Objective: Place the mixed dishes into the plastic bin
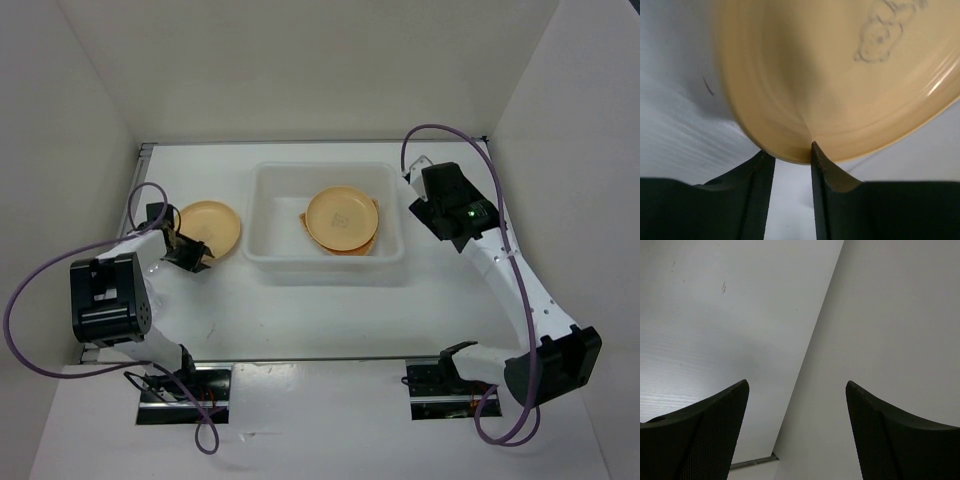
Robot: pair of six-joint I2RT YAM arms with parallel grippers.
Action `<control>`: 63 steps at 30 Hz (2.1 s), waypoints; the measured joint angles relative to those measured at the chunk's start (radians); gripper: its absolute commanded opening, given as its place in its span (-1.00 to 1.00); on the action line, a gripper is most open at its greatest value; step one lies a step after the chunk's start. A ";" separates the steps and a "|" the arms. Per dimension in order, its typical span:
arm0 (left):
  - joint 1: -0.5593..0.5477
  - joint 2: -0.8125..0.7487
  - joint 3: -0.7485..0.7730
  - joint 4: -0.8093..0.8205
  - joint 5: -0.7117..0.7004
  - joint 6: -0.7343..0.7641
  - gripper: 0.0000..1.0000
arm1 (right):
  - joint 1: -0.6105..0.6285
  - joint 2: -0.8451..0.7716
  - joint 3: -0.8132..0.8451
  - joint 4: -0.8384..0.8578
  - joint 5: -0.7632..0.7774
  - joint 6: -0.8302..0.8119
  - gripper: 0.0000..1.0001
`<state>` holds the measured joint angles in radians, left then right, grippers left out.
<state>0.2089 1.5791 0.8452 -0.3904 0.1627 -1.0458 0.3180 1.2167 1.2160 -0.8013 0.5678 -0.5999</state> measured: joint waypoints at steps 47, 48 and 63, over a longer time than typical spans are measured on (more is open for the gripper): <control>-0.652 0.396 0.887 -0.261 -0.027 0.342 -1.00 | -0.495 -0.386 -0.393 0.191 -0.320 0.256 0.97; -0.658 0.415 0.887 -0.273 -0.037 0.342 -1.00 | -0.499 -0.394 -0.396 0.194 -0.324 0.256 0.97; -0.684 0.591 1.004 -0.311 -0.086 0.335 -0.92 | -0.506 -0.415 -0.432 0.237 -0.321 0.274 0.97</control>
<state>-0.4755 2.1700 1.8492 -0.7017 0.0769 -0.7109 -0.1883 0.8017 0.7837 -0.5644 0.2470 -0.3256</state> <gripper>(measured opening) 0.015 0.983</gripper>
